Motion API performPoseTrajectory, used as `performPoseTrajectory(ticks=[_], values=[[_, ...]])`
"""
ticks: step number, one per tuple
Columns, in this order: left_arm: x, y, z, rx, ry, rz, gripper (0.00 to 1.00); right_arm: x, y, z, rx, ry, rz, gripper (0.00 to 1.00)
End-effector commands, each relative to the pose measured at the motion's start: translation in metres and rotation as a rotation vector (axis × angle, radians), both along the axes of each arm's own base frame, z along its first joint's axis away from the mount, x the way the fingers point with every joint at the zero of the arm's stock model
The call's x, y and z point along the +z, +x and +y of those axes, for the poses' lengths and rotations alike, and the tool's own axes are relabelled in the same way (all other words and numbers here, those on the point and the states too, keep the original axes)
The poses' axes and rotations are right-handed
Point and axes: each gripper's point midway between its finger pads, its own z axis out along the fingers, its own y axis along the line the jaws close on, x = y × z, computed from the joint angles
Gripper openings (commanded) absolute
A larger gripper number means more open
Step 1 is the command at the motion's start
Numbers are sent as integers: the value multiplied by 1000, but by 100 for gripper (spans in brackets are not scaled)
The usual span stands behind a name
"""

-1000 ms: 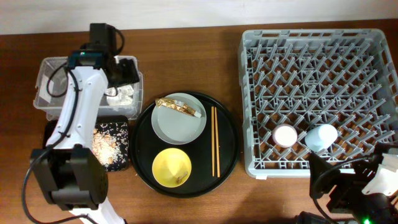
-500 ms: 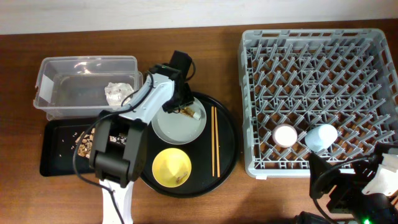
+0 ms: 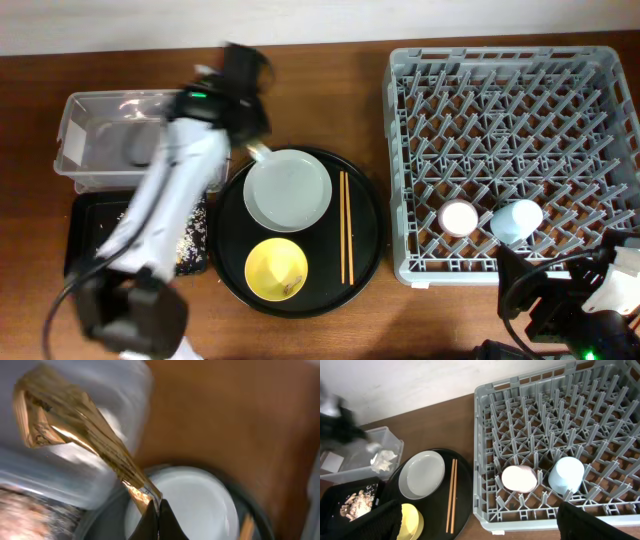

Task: Sort waste into correct bins and load items into the dishwasher rack
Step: 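Grasp the snack wrapper from the plate and drop it in the clear bin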

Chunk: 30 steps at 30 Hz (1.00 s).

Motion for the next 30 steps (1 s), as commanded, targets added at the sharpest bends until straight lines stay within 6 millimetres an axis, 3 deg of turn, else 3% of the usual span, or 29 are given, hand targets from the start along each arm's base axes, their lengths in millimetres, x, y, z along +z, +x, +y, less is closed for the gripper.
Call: performPoseTrajectory(ticks=[1, 2, 3, 4, 6, 9, 12, 15, 17, 18, 21, 26, 28, 30], values=[[-21, 19, 90, 180, 73, 20, 0, 2, 0, 0, 3, -8, -7, 99], [-34, 24, 106, 214, 51, 36, 3, 2, 0, 0, 3, -8, -7, 99], [-46, 32, 114, 177, 20, 49, 77, 2, 0, 0, 3, -8, -7, 99], [-49, 34, 113, 107, -11, 58, 97, 2, 0, 0, 3, -8, -7, 99], [-34, 22, 111, 31, 1, 86, 96, 2, 0, 0, 3, -8, -7, 98], [11, -13, 91, -41, 28, 104, 91, 2, 0, 0, 3, -8, -7, 99], [74, -71, 51, -130, 30, 34, 84, 2, 0, 0, 3, -8, -7, 99], [130, -135, 42, -175, 65, -80, 85, 2, 0, 0, 3, -8, -7, 99], [151, -183, 44, -207, 62, -118, 87, 2, 0, 0, 3, -8, -7, 99], [154, -203, 48, -211, 59, -112, 99, 2, 0, 0, 3, -8, -7, 99], [154, -250, 53, -234, 29, -77, 99, 2, 0, 0, 3, -8, -7, 99], [167, -273, 68, -253, 91, -179, 99, 2, 0, 0, 3, -8, -7, 99], [169, -259, 64, -298, 115, -261, 99, 2, 0, 0, 3, -8, -7, 99], [170, -242, 47, -442, 132, -428, 100, 2, 0, 0, 3, -8, -7, 99]])
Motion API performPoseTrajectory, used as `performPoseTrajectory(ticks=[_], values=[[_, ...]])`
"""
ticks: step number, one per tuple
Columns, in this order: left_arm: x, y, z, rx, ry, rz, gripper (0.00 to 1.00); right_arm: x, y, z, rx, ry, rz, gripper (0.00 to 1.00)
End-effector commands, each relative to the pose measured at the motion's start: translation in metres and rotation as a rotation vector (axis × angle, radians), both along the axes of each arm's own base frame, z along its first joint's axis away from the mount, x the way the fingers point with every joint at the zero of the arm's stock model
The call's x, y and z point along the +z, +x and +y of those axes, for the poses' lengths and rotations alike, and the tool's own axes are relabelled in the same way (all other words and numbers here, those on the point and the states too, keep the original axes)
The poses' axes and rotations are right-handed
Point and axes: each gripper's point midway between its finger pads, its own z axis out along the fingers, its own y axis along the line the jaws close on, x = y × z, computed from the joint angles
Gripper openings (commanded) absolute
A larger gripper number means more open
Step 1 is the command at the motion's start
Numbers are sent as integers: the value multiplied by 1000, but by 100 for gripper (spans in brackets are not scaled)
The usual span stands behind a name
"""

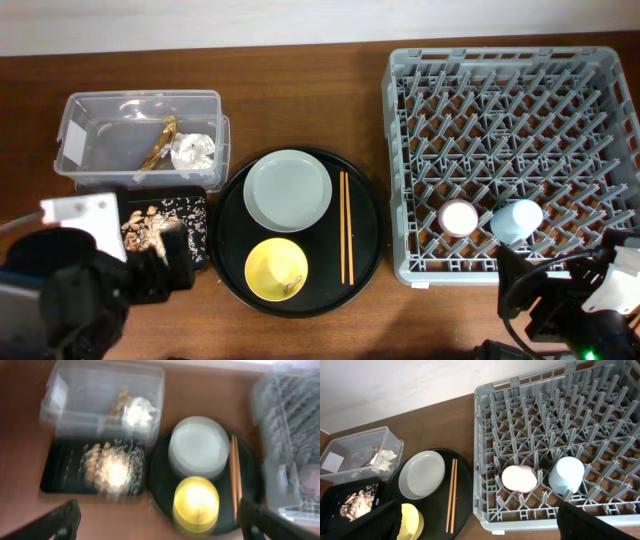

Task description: Sort waste into correct bins and load items into the dishwasher rack

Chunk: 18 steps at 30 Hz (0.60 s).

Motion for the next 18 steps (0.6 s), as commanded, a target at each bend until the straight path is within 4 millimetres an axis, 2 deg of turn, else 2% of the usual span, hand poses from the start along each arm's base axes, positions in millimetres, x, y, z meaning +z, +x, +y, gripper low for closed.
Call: performPoseTrajectory(ticks=[1, 2, 3, 5, 8, 11, 13, 16, 18], values=[[-21, 12, -22, -247, 88, -168, 99, 1, 0, 0, 3, -8, -5, 99], [-34, 12, -25, -276, 85, -226, 99, 1, 0, 0, 3, -8, -5, 99], [-57, 12, -20, -251, 76, -298, 99, 1, 0, 0, 3, -8, -5, 99], [-88, 8, -10, -197, 88, -383, 99, 1, 0, 0, 3, -8, -5, 99], [-116, 13, -6, -168, 97, -491, 99, 1, 0, 0, 3, -8, -5, 99], [-163, 27, -14, -206, 81, -580, 99, 1, 0, 0, 3, -8, -5, 99], [-185, 39, -23, -250, 63, -612, 100, 1, 0, 0, 3, -8, -5, 99], [-191, 54, -26, -255, 72, -761, 99, 1, 0, 0, 3, -8, -5, 99], [-207, 55, -25, -253, 68, -700, 99, 1, 0, 0, 3, -8, -5, 99]])
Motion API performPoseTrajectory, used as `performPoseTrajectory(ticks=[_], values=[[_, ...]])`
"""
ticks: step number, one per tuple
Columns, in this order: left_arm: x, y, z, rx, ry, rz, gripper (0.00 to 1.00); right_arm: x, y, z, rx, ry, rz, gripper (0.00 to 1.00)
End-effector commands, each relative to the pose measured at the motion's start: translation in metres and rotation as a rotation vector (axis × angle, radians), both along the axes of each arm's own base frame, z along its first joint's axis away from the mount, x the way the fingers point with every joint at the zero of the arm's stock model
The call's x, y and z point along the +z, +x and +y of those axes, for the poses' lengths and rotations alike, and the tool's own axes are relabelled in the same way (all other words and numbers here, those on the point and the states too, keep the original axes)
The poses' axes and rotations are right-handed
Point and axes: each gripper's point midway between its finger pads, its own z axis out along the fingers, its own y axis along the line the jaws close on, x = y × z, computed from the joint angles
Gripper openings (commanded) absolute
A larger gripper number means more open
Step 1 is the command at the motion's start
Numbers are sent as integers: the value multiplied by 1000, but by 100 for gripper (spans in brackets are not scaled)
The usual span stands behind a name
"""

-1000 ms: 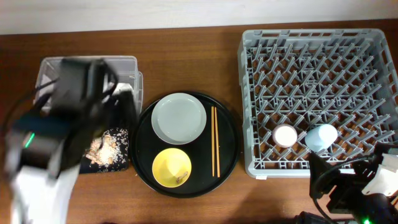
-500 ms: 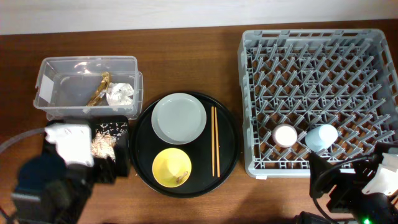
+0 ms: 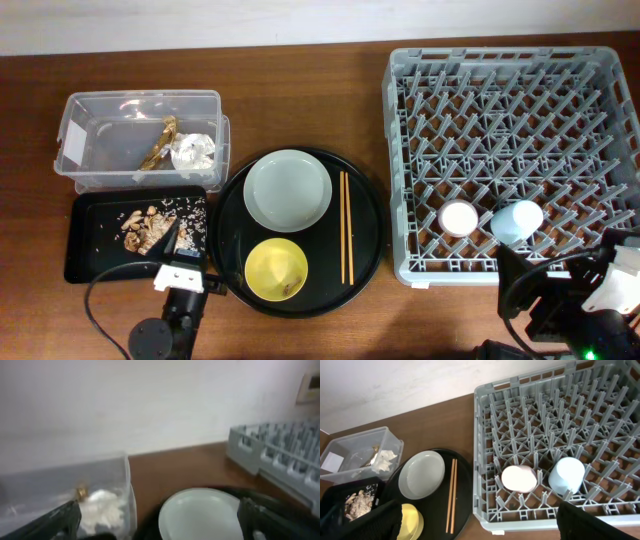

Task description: Sort waste into correct bins and load items into the dishwasher rack

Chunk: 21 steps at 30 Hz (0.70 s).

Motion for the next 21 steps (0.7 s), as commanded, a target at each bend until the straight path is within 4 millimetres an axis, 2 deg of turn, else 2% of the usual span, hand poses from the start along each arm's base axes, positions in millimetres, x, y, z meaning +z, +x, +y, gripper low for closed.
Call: performPoseTrajectory(ticks=[1, 11, 15, 16, 17, 18, 21], values=[[-32, 1, -2, -13, 16, 92, 99, 2, 0, 0, 4, -10, -10, 99], [-33, 1, -2, -14, 16, 95, 99, 2, 0, 0, 4, -10, -10, 99], [-33, 1, -2, -14, 16, 95, 99, 12, 3, 19, 43, 161, -35, 99], [-33, 1, -2, -14, 16, 95, 99, 17, 4, 37, 157, 196, -60, 94], [-33, 1, -2, -14, 16, 95, 99, 11, 2, 45, 218, 205, -44, 91], [-33, 1, -2, -14, 16, 95, 99, -4, -1, 45, 218, 213, 12, 91], [-33, 1, -2, -14, 16, 95, 100, -58, -10, 48, 261, 228, 198, 91]])
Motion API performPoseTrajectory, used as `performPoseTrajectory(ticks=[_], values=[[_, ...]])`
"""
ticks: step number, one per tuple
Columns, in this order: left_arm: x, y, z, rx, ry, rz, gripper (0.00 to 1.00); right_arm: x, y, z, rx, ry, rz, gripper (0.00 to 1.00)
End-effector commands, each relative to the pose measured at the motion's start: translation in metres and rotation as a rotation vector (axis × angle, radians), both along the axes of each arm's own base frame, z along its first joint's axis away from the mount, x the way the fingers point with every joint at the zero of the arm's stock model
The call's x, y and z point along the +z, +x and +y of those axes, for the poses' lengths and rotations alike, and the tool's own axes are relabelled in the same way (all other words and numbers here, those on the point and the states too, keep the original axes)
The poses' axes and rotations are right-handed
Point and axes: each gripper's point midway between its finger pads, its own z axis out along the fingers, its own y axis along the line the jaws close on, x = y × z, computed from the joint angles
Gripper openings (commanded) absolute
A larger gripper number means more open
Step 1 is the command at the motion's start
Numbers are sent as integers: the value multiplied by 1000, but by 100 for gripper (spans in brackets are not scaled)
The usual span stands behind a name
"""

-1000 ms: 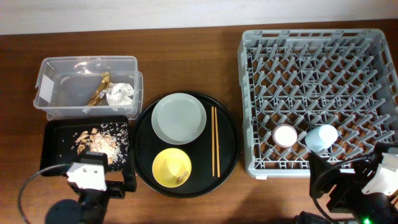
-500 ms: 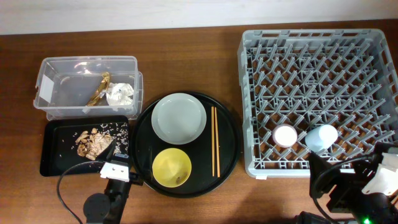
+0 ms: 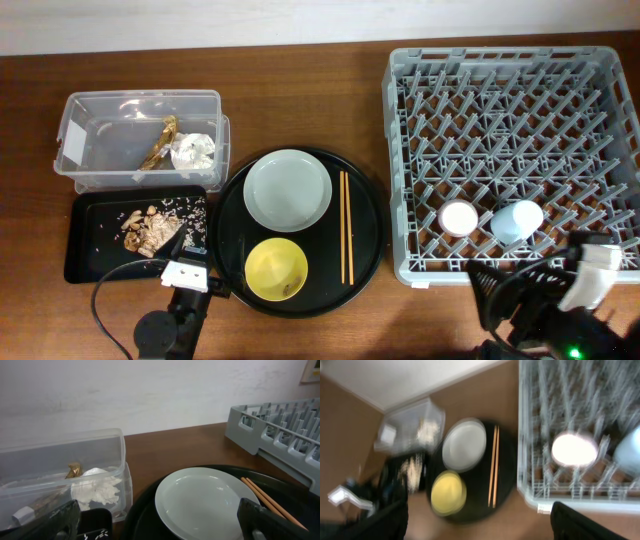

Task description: Sort waste into correct bins and load items into the dishwasher rack

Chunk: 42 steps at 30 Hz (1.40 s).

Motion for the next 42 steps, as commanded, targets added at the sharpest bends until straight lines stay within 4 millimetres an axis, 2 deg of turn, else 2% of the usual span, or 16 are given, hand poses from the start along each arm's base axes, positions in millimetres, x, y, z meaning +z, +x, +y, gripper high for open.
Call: performPoseTrajectory(ticks=[1, 3, 6, 10, 11, 14, 17, 20, 22, 24, 26, 29, 35, 37, 39, 42], values=[[-2, 0, -1, -8, 11, -1, 99, -43, -3, 8, 105, 16, 112, 91], [-2, 0, -1, -8, 11, -1, 99, -67, 1, 6, 134, 21, 170, 91], [-2, 0, -1, -8, 11, -1, 99, -80, 9, 3, 164, 27, 221, 91], [-2, 0, -1, -8, 11, -1, 99, -58, 27, 19, 312, 62, 231, 91], [-2, 0, -1, -8, 11, -1, 99, -52, 29, 28, 368, 61, 251, 97], [-2, 0, -1, -8, 11, -1, 99, -91, 48, 40, 319, -96, 457, 99], [-2, 0, -1, -8, 11, -1, 99, -124, 62, 94, 359, -149, 537, 100], [-2, 0, -1, -8, 11, -1, 99, -165, 79, 118, 236, -271, 601, 100], [-2, 0, -1, -8, 11, -1, 99, -203, 98, 127, 166, -335, 678, 90], [-2, 0, -1, -8, 11, -1, 99, -236, 114, 129, 136, -368, 737, 67], [-2, 0, -1, -8, 11, -1, 100, -272, 125, 129, 115, -403, 805, 52], [-2, 0, -1, -8, 11, -1, 99, -302, 137, 137, 169, -435, 808, 32], [-2, 0, -1, -8, 11, -1, 99, -337, 149, 145, 167, -443, 816, 29], [-2, 0, -1, -8, 11, -1, 99, -345, 146, 142, 165, -458, 841, 22], [-2, 0, -1, -8, 11, -1, 99, -346, 144, 139, 159, -470, 844, 14], [-2, 0, -1, -8, 11, -1, 99, -346, 141, 137, 159, -479, 857, 17]])
